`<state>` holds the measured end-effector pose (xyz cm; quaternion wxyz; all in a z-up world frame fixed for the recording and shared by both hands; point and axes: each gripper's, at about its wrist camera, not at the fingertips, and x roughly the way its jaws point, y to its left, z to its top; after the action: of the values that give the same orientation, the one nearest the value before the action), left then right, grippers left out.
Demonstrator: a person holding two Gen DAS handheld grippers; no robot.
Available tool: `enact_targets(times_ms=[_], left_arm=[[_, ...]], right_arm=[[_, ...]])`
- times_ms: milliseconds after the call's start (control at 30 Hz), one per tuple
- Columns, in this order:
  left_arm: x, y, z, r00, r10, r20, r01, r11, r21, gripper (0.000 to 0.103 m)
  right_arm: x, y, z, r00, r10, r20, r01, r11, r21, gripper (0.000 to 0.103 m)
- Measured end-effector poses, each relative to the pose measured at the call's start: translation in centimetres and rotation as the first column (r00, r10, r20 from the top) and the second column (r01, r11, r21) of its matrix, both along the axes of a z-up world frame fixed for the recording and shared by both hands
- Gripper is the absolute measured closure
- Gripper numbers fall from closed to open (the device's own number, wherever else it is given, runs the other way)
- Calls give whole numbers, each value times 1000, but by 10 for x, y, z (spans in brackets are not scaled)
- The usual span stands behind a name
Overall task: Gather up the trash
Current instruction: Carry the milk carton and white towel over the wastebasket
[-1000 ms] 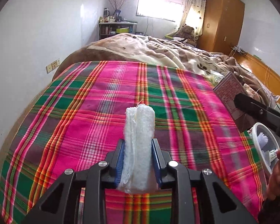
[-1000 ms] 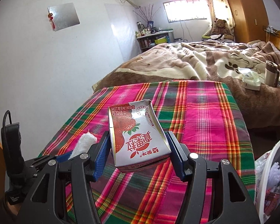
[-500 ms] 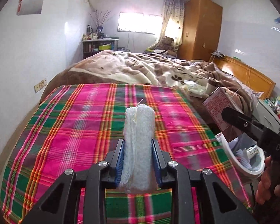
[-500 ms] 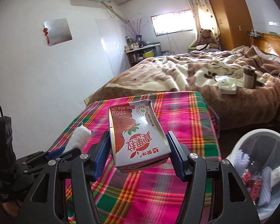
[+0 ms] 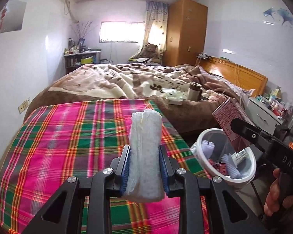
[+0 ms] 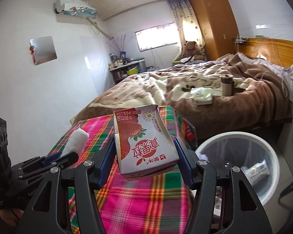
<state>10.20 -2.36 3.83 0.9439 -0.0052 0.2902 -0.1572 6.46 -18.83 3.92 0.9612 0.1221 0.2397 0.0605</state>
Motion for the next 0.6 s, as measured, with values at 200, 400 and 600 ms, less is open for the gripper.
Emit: enact_targets(times_ms=[200, 400, 600], left_arm=[[-2, -37, 3, 997, -75, 9, 75, 997, -13, 75], [4, -76, -1, 987, -158, -5, 158, 987, -25, 74], [7, -112, -8, 976, -218, -22, 218, 976, -14, 74]], right_arm=[[-12, -30, -1, 996, -90, 2, 90, 996, -15, 43], [-21, -57, -4, 983, -185, -7, 185, 982, -36, 42], [-27, -85, -15, 963, -266, -51, 264, 964, -40, 42]])
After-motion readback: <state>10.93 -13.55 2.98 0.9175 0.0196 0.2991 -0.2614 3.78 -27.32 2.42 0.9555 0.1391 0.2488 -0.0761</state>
